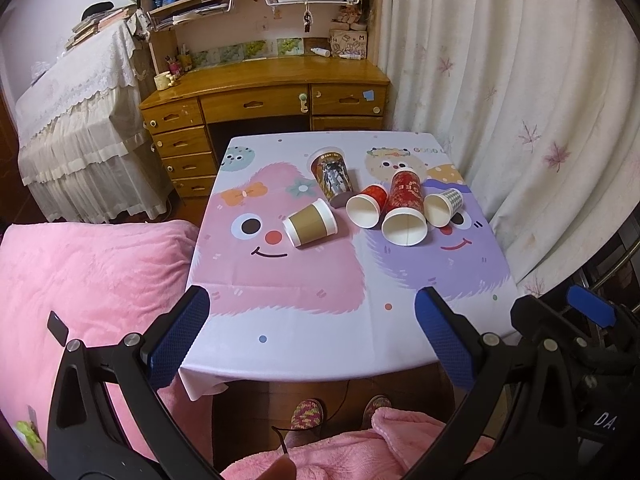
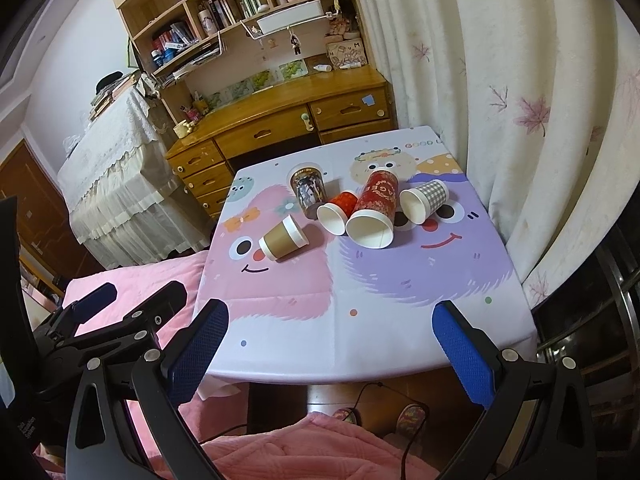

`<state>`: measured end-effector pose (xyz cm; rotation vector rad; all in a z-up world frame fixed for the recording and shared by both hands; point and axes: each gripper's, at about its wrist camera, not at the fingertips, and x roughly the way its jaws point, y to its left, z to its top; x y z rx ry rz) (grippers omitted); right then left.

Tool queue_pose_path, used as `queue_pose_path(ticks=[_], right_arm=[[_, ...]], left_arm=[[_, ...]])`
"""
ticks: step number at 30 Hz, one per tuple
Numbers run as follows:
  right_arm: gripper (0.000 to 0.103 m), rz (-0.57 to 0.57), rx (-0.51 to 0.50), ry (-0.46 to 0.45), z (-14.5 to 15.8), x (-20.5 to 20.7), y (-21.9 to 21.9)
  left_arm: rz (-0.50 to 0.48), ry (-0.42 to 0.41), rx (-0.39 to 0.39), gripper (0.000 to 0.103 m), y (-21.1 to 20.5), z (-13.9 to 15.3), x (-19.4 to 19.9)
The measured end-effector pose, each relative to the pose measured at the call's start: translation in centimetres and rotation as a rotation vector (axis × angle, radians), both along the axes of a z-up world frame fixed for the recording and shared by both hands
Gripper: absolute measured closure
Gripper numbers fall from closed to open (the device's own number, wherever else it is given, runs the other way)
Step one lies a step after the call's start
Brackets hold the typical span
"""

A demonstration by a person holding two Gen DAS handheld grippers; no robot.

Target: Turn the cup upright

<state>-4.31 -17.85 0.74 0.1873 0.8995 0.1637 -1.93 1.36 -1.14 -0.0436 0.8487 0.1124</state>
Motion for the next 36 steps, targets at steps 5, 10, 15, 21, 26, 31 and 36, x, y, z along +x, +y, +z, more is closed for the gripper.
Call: queue_pose_path(ticks=[5, 10, 15, 21, 26, 31, 36], right_arm=[[0.0, -0.009, -0.007, 0.013, -0.2, -0.4, 0.9], [0.0, -0.014, -0.012, 0.044, -0.8, -0.7, 2.0], [0.0, -0.024, 0.001, 0.065, -1.2, -0.4, 3.5], [0.0, -0.087, 0.027, 0.093, -2.3, 0.4, 5.4], [0.0, -0.114, 0.064, 0.163, -4.4, 1.6, 7.1], [0.0, -0.131, 0.053, 0.209, -6.3, 2.4, 8.8], [0.0, -0.161, 0.022, 0.212, -7.1, 3.5, 8.4]], left_arm=[[0.0, 0.018, 0.007, 0.001, 0.4, -0.2, 0.1], [-0.01, 0.064, -0.005, 0.001, 1.4, -0.9, 0.5], [-0.044, 0.109, 0.008, 0.001, 2.5, -1.5, 1.1], [-0.106, 0.166, -0.013, 0.01, 4.8, -3.0, 2.0], [-0.162, 0.264, -0.087, 0.013, 7.4, -5.5, 3.3], [-0.163, 0.379, -0.162, 0.018, 9.4, -8.5, 5.1], [-0.18, 0.486, -0.161, 0.018, 9.4, -11.0, 7.3]])
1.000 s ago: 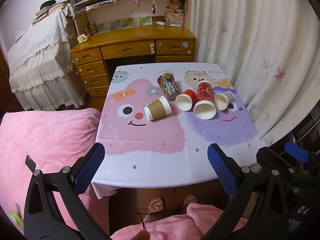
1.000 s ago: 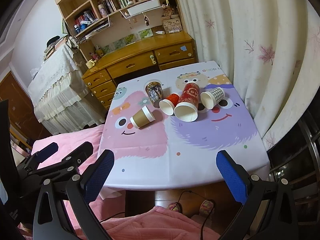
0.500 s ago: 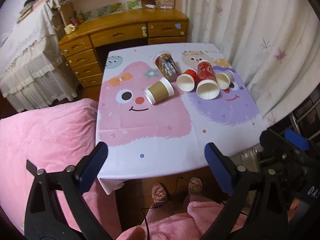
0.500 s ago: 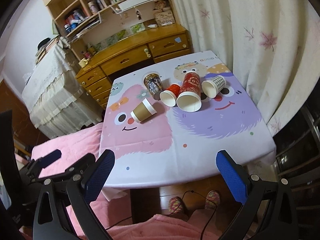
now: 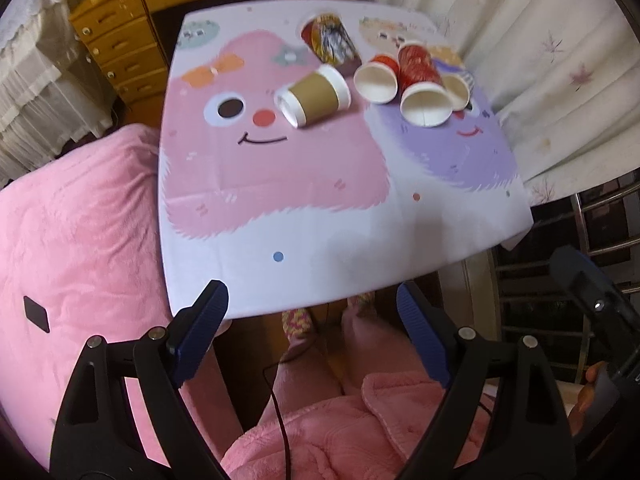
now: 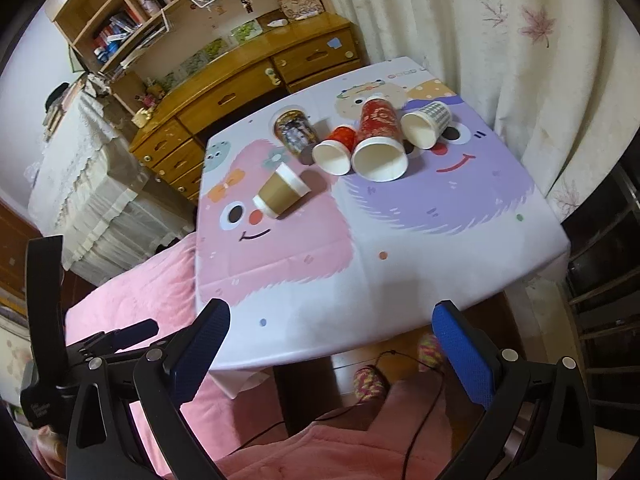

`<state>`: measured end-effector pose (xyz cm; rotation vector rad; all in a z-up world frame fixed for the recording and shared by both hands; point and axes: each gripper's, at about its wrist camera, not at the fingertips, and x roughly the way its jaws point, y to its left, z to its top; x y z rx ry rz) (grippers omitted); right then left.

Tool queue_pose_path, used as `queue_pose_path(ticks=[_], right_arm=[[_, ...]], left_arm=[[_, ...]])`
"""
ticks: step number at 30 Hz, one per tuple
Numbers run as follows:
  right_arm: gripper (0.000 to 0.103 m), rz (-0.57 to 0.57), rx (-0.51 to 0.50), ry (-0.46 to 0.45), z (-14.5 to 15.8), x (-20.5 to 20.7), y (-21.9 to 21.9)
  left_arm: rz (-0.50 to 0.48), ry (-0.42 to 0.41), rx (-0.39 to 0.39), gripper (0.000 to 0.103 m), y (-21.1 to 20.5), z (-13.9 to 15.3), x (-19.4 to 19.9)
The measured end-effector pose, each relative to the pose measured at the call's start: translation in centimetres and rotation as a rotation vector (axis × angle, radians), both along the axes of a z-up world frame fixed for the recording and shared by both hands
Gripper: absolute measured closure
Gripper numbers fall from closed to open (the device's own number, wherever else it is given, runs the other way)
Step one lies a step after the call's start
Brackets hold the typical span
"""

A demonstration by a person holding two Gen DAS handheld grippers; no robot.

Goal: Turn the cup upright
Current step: 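Move the left tool toward the tall red cup lying on its side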

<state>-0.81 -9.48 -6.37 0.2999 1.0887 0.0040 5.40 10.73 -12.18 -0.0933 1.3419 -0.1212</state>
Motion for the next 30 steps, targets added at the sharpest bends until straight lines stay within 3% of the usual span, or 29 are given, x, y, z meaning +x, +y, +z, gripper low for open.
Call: queue_pose_path(ticks=[4, 7, 13, 17, 25, 30], right_arm=[[0.0, -0.028, -0.004, -0.002, 0.1, 1.0, -2.1], [0.0, -0.055, 0.006, -0.006, 0.0, 2.0, -3.9], [0.0, -0.099, 0.098, 0.04, -0.9, 5.8, -9.5], [0.0, -0.114, 0.18, 0.097, -2.0, 9.5, -14.2], [0.0, -0.078, 0.201, 0.197, -4.1, 18.8, -22.9], [0.0, -0.024, 0.171, 0.275, -6.4, 24.1, -26.5]], left_arm=[[-0.033, 0.053, -0.053, 0.018, -1.1, -1.0, 1.3], [-0.068, 0.066, -0.045, 0.018, -2.7, -1.0, 2.5], [-0.117, 0.097, -0.059, 0.018, -6.6, -0.7, 5.8], [-0.106, 0.13, -0.067, 0.018, -9.7, -0.7, 9.6], [-0.055, 0.181, -0.081, 0.018, -17.1, -1.4, 19.1], [-0.051, 0.2, -0.036, 0.018, -20.8, -3.8, 24.6]])
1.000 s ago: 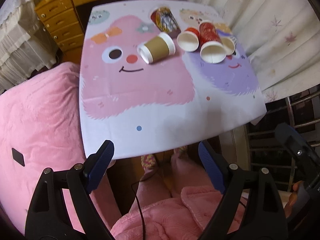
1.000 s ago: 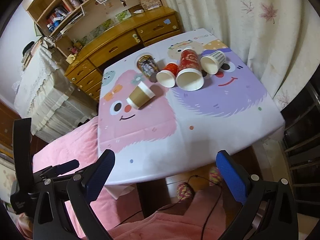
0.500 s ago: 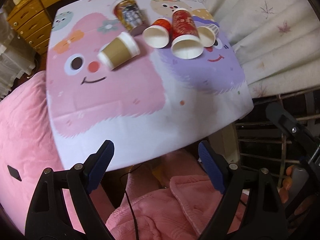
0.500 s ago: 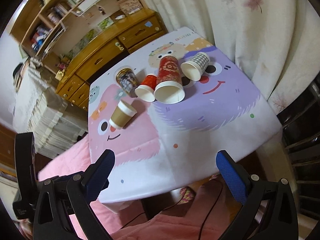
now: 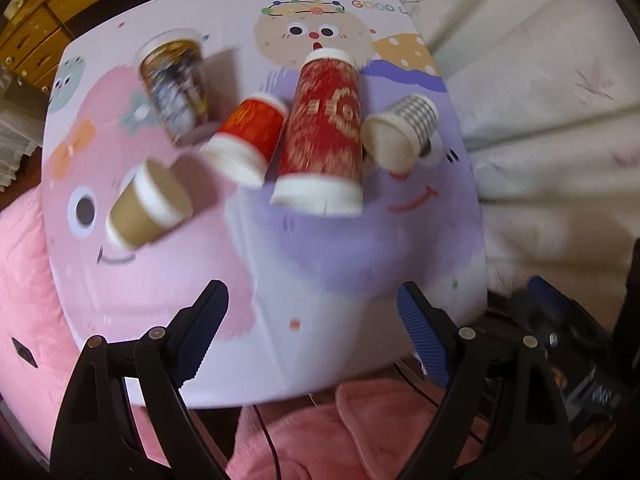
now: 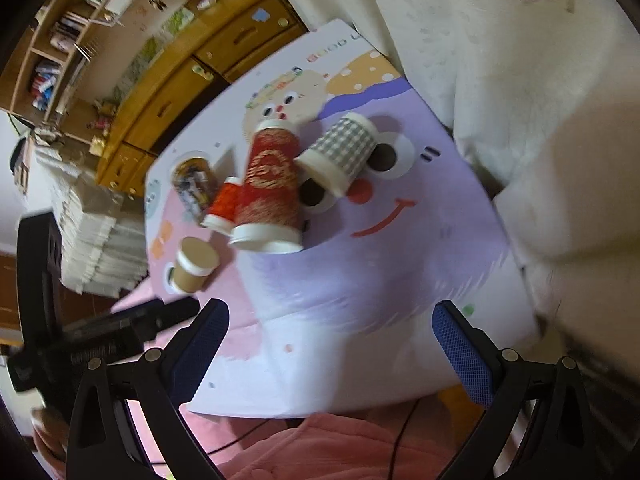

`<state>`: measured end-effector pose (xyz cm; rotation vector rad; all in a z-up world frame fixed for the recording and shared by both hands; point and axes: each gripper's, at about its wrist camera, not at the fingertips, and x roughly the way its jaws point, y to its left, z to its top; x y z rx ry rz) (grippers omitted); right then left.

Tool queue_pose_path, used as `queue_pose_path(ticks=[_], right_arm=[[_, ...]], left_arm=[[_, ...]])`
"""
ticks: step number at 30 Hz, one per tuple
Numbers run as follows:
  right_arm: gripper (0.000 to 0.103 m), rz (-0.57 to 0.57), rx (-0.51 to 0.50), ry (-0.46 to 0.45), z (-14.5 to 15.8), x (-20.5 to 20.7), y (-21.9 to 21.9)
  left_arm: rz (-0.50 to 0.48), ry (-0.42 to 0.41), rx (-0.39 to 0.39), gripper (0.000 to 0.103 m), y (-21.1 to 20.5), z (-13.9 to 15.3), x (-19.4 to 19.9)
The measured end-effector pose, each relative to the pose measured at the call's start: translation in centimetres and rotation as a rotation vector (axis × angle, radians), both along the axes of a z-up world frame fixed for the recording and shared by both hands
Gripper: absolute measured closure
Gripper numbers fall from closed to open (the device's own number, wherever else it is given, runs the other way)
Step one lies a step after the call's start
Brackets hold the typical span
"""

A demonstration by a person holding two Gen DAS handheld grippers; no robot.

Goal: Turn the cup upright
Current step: 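Move the left tool toward the tall red cup lying on its side, then close the left gripper around the tall red cup's body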

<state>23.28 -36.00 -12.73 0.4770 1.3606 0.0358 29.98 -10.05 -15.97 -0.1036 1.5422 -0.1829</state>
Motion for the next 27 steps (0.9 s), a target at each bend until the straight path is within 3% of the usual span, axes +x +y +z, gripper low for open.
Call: queue_pose_path(ticks=[4, 10, 14, 19, 22, 27], right_arm=[[0.0, 0.033, -0.008, 0.039, -1.6, 2.1, -1.4], [0.0, 0.09, 0.016, 0.099, -4.2, 3.9, -2.4], [0.0, 0.116, 0.044, 0.137, -5.8, 4.6, -2.6], [0.0, 0.132, 0.064, 0.144, -6.5, 4.9, -2.8], [0.0, 0.141, 0.068, 0.145, -6.2, 4.3, -2.2], [0.0, 0.133, 0.08, 0.151, -6.2, 4.1, -2.3]], left_arm=[[0.0, 0.036, 0.024, 0.018, -1.8, -2.8, 4.0], [-0.035, 0.104, 0.145, 0.018, -3.8, -7.4, 8.5], [-0.02, 0.152, 0.155, 0.018, -4.5, -9.5, 10.6], [-0.021, 0.185, 0.173, 0.019, -5.1, -11.1, 12.1], [-0.028, 0.192, 0.178, 0.028, -5.4, -11.6, 12.7], [-0.058, 0.159, 0.2, 0.029, -6.2, -11.5, 12.8]])
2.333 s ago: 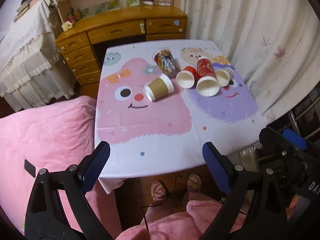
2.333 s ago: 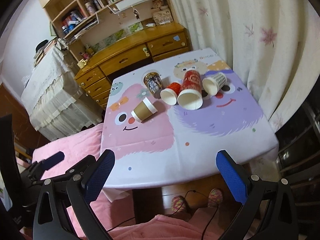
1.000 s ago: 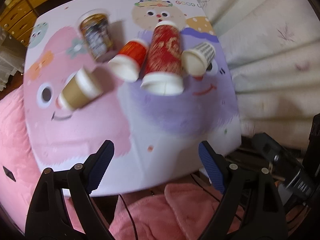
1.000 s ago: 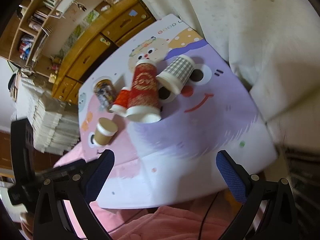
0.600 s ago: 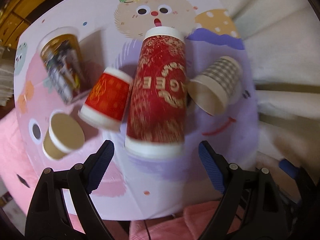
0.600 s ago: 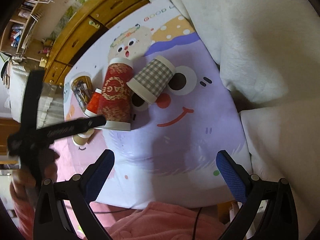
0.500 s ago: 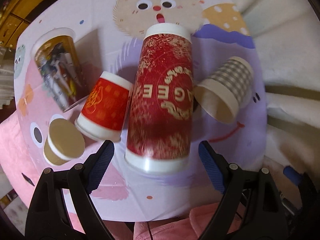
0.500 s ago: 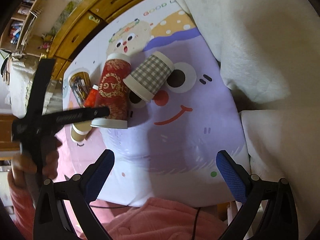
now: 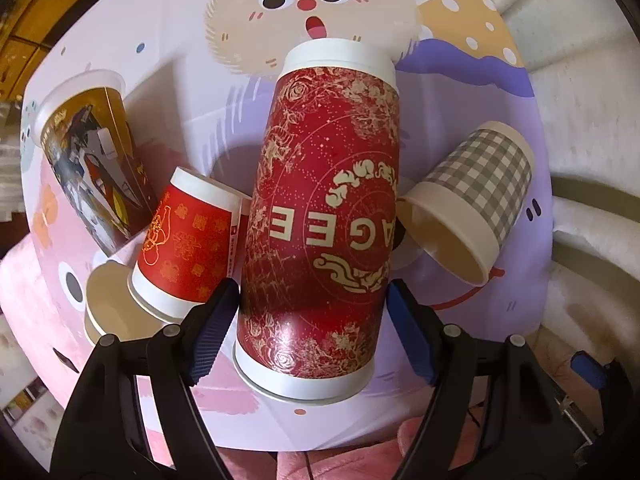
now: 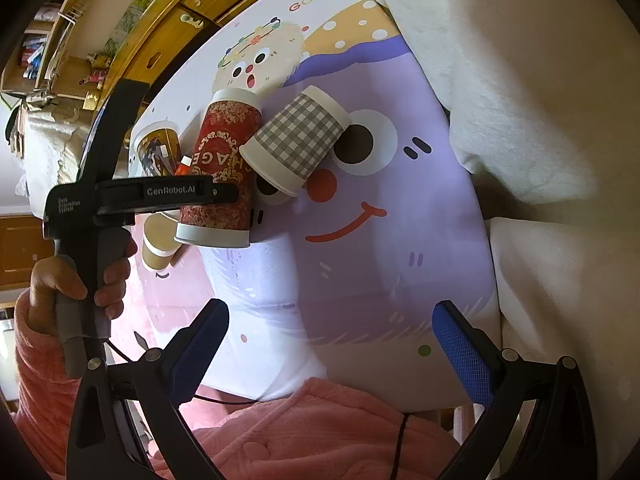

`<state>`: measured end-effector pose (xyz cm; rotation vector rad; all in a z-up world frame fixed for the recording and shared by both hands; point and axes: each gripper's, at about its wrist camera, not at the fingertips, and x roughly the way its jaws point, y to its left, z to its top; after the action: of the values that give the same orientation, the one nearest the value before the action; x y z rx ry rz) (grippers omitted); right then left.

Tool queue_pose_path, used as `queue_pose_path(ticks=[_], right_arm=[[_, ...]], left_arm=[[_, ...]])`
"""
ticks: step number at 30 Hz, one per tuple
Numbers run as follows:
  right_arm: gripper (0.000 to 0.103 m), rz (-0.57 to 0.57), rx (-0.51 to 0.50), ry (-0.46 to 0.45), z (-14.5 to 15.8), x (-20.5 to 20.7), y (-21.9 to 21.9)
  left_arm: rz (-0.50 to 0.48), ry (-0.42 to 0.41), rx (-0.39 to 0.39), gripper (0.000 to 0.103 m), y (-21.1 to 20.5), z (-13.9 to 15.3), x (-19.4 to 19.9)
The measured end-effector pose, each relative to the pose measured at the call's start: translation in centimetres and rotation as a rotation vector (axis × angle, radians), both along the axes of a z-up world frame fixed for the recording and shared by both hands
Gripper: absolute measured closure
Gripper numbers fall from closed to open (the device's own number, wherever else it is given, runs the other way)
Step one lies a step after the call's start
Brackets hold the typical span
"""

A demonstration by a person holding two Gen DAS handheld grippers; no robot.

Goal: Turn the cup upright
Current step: 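Close the left gripper around the tall red cup's body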

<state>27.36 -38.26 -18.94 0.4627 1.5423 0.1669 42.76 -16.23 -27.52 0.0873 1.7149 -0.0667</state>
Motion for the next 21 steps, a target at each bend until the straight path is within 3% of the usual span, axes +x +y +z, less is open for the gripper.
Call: queue_pose_path(ticks=[9, 15, 21], right_arm=[[0.0, 0.0, 0.01, -0.005, 0.4, -1.3, 0.8], [0.0, -0.014, -0.001, -0.032, 1.4, -2.7, 1.9], [0.0, -0.058, -0.041, -0.066, 2.7, -5.3, 3.6]], left_arm=[[-0.058, -0.113, -0.024, 0.033, 0.1, 3.3, -2.0], [-0.102, -0.181, -0.1, 0.034, 1.9, 6.7, -3.2], [-0.225, -0.222, -0.18, 0.034, 4.1, 9.5, -6.3]])
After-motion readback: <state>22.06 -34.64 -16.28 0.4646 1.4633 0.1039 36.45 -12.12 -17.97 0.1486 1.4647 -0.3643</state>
